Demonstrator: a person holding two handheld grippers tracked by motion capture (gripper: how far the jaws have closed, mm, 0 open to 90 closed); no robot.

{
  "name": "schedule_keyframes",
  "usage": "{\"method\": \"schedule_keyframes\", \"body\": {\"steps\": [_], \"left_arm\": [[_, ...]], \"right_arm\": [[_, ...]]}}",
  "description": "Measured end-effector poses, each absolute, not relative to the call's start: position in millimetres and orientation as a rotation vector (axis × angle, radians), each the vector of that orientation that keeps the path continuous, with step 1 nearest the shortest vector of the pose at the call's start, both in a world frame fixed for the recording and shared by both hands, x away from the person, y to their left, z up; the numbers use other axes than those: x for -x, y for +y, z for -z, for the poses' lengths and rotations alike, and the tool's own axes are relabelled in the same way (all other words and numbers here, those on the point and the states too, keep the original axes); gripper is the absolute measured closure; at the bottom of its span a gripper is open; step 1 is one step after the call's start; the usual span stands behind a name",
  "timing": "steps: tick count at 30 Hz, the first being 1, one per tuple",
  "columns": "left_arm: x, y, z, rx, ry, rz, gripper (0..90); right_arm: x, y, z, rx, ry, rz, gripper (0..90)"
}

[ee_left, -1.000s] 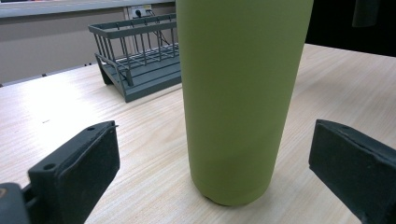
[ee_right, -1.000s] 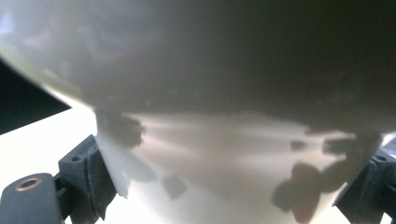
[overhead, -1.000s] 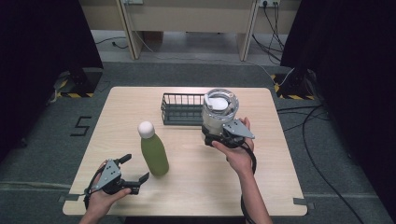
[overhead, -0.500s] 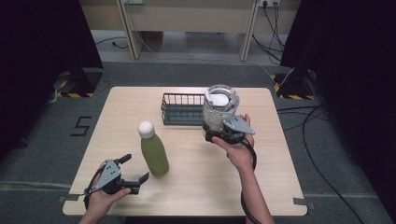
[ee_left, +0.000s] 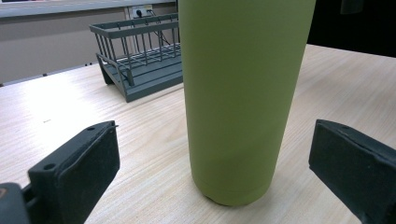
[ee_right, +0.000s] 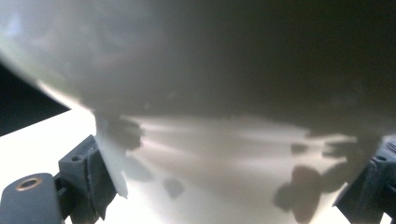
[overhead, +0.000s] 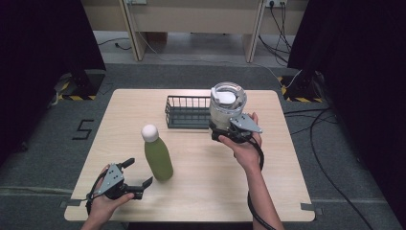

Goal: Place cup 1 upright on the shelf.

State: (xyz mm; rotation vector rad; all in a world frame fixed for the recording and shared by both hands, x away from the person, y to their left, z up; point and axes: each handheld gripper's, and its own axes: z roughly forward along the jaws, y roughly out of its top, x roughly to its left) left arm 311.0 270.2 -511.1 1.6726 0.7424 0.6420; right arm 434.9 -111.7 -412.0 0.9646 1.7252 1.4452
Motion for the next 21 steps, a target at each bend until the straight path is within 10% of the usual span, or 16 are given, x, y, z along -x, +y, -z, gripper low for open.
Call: {"method": "schedule_keyframes", "body": {"steps": [21], "left_arm": [[-311.3, 270.1, 511.5, -1.673, 0.745, -0.64, 1.0]], "right_arm": [[-448.5, -110.6, 405.9, -0.98, 1.717, -1.437, 11.2]]}}
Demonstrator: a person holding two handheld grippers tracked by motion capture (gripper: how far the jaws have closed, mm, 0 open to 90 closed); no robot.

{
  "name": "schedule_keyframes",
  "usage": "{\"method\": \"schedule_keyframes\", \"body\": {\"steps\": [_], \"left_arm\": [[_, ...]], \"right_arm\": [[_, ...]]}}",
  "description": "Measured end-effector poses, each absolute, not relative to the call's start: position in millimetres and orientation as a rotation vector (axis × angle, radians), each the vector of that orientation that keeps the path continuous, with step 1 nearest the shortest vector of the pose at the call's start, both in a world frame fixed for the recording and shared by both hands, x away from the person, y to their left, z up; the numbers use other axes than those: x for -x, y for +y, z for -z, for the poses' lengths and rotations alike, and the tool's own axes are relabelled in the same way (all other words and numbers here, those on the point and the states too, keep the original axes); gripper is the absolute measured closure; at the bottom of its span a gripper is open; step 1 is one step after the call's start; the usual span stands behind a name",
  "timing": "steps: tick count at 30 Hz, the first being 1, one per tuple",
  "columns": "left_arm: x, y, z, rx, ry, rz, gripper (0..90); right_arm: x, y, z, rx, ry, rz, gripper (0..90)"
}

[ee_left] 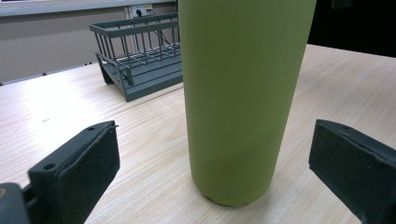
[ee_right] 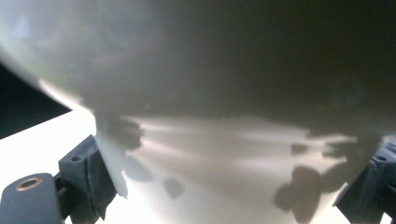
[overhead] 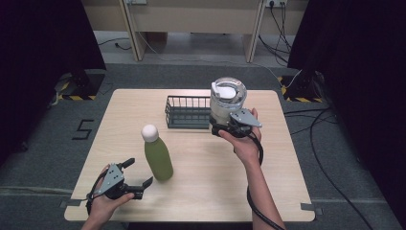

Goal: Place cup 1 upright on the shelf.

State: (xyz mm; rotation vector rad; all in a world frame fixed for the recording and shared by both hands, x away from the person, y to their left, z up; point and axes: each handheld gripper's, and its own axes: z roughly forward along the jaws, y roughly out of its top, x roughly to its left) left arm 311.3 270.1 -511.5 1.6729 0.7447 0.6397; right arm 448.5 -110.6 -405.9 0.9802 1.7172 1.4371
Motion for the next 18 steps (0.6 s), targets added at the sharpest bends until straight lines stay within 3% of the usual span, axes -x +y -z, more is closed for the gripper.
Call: {"method": "schedule_keyframes", "body": {"steps": [18], "left_arm": [[-311.5, 270.5, 511.6, -1.671, 0.747, -0.64, 1.1]], "right_arm": [[-464.8, -110.0, 397.9, -0.995, 1.708, -1.424, 11.1]]}}
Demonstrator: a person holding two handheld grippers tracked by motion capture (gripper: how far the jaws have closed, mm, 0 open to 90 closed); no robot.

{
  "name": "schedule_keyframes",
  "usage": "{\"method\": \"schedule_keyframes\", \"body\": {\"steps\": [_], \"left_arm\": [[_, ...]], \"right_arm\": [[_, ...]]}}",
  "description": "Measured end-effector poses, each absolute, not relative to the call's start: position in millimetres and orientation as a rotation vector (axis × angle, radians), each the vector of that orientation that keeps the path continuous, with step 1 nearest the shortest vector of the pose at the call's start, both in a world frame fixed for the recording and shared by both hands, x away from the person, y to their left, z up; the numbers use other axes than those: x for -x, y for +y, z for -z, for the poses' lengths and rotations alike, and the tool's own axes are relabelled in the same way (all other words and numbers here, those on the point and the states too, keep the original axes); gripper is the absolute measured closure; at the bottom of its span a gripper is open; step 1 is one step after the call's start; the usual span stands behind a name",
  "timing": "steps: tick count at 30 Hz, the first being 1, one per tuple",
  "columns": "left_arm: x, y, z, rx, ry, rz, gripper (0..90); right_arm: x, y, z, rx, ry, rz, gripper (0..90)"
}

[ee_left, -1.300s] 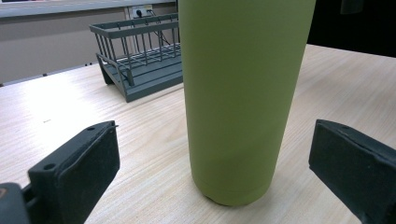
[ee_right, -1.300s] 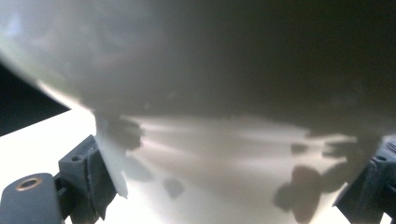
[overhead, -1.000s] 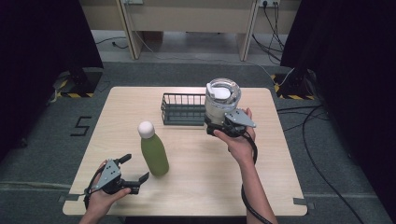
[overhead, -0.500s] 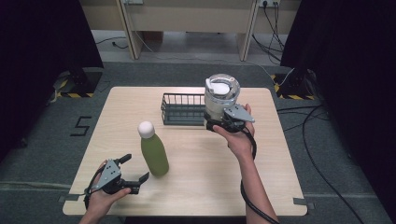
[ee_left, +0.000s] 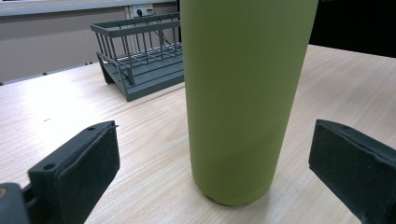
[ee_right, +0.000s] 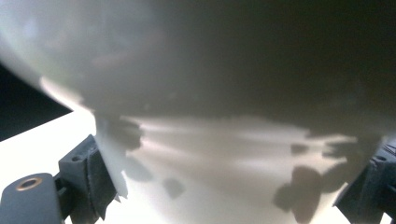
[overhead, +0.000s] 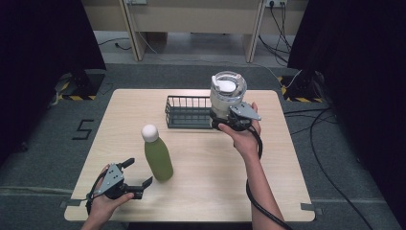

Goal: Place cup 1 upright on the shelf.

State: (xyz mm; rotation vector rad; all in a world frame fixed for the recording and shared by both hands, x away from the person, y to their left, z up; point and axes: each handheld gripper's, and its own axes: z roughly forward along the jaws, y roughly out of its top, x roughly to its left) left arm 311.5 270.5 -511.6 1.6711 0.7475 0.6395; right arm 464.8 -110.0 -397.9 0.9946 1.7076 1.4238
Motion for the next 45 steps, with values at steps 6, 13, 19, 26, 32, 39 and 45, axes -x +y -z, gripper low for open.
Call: {"method": "schedule_keyframes", "body": {"steps": [6, 13, 19, 26, 32, 39, 45], "left_arm": [[-311.7, 270.2, 511.8, -1.668, 0.749, -0.638, 1.1], [-311.7, 270.2, 511.9, -1.669, 0.748, -0.637, 1.0], [-311.9, 270.5, 511.9, -1.669, 0.748, -0.638, 1.1], [-311.8, 271.1, 511.9, -1.67, 0.749, -0.639, 1.0], [-311.9, 271.3, 511.9, -1.671, 0.748, -0.64, 1.1], [-312.0, 271.2, 512.0, -1.668, 0.75, -0.639, 1.0], [-312.0, 271.7, 512.1, -1.667, 0.751, -0.639, 1.1]], "right_arm": [[-471.3, -109.1, 396.7, -1.008, 1.708, -1.416, 11.1], [-479.8, -107.0, 392.9, -1.012, 1.705, -1.414, 11.1], [-486.0, -104.6, 390.0, -1.017, 1.704, -1.413, 11.1], [-495.3, -101.1, 387.1, -1.019, 1.701, -1.413, 11.2], [-502.0, -100.2, 386.5, -1.034, 1.696, -1.412, 11.2], [-506.9, -97.6, 384.5, -1.034, 1.695, -1.41, 11.2], [-514.0, -94.1, 381.2, -1.041, 1.689, -1.412, 11.1]]}}
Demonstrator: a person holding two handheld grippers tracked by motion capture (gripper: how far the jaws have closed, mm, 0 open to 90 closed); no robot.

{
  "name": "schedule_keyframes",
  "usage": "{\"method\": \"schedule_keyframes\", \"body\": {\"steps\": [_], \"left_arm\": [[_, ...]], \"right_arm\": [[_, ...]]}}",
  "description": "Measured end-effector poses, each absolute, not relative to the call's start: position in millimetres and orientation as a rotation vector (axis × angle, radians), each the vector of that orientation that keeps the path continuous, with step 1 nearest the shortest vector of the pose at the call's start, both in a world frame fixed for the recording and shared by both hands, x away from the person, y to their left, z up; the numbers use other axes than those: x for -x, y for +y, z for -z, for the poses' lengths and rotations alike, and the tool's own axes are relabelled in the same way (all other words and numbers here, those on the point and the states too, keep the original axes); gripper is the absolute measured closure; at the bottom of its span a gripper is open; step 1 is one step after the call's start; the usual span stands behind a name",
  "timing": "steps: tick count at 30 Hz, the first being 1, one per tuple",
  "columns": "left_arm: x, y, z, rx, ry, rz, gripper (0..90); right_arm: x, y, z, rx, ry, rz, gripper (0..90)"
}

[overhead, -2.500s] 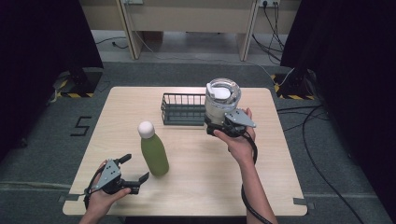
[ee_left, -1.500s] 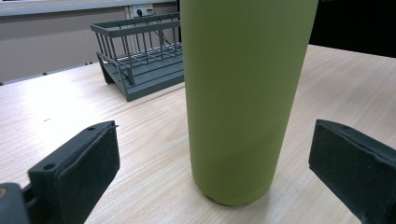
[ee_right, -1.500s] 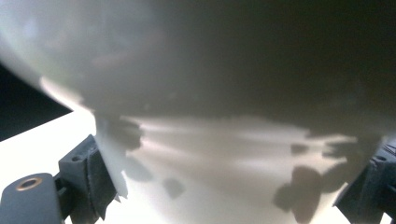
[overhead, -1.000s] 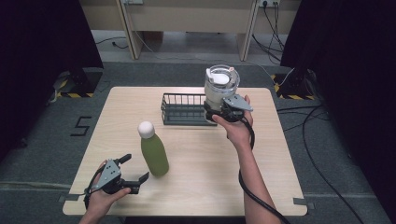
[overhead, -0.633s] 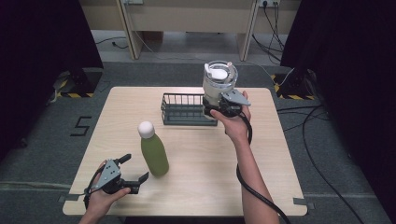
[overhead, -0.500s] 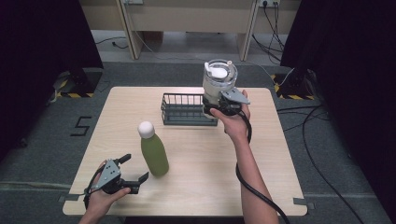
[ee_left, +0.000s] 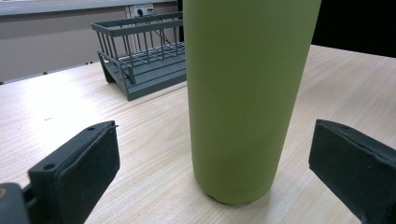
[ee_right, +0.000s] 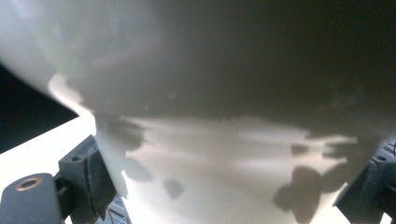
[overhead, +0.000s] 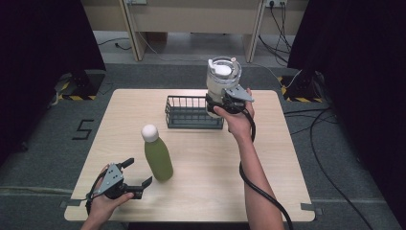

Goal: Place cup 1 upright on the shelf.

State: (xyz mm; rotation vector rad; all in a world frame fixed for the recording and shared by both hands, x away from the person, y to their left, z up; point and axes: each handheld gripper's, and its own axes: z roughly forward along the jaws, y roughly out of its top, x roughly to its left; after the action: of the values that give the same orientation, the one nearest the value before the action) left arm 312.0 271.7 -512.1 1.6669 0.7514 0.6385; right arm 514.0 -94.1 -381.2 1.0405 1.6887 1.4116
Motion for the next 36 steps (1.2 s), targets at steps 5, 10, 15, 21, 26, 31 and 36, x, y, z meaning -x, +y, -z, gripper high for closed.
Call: {"method": "schedule_keyframes", "body": {"steps": [5, 10, 15, 21, 26, 31, 36], "left_arm": [[-312.0, 271.7, 512.0, -1.666, 0.751, -0.637, 1.1], [-312.0, 271.4, 512.2, -1.669, 0.749, -0.637, 1.1], [-311.9, 271.5, 512.1, -1.669, 0.749, -0.638, 1.1], [-311.9, 271.6, 512.1, -1.667, 0.749, -0.637, 1.1], [-311.9, 271.6, 512.1, -1.669, 0.748, -0.637, 1.1], [-312.1, 271.6, 512.2, -1.669, 0.751, -0.637, 1.1], [-312.0, 271.8, 512.1, -1.668, 0.75, -0.638, 1.1]], "right_arm": [[-518.9, -92.4, 378.9, -1.046, 1.684, -1.412, 11.2], [-524.3, -89.8, 376.1, -1.041, 1.684, -1.408, 11.2], [-531.3, -86.0, 373.8, -1.044, 1.687, -1.406, 11.1], [-540.2, -82.1, 373.9, -1.049, 1.691, -1.391, 11.1], [-547.0, -80.9, 376.8, -1.068, 1.694, -1.386, 11.2], [-556.4, -77.4, 383.2, -1.096, 1.703, -1.376, 11.1], [-562.7, -73.4, 388.0, -1.107, 1.712, -1.366, 11.1]]}}
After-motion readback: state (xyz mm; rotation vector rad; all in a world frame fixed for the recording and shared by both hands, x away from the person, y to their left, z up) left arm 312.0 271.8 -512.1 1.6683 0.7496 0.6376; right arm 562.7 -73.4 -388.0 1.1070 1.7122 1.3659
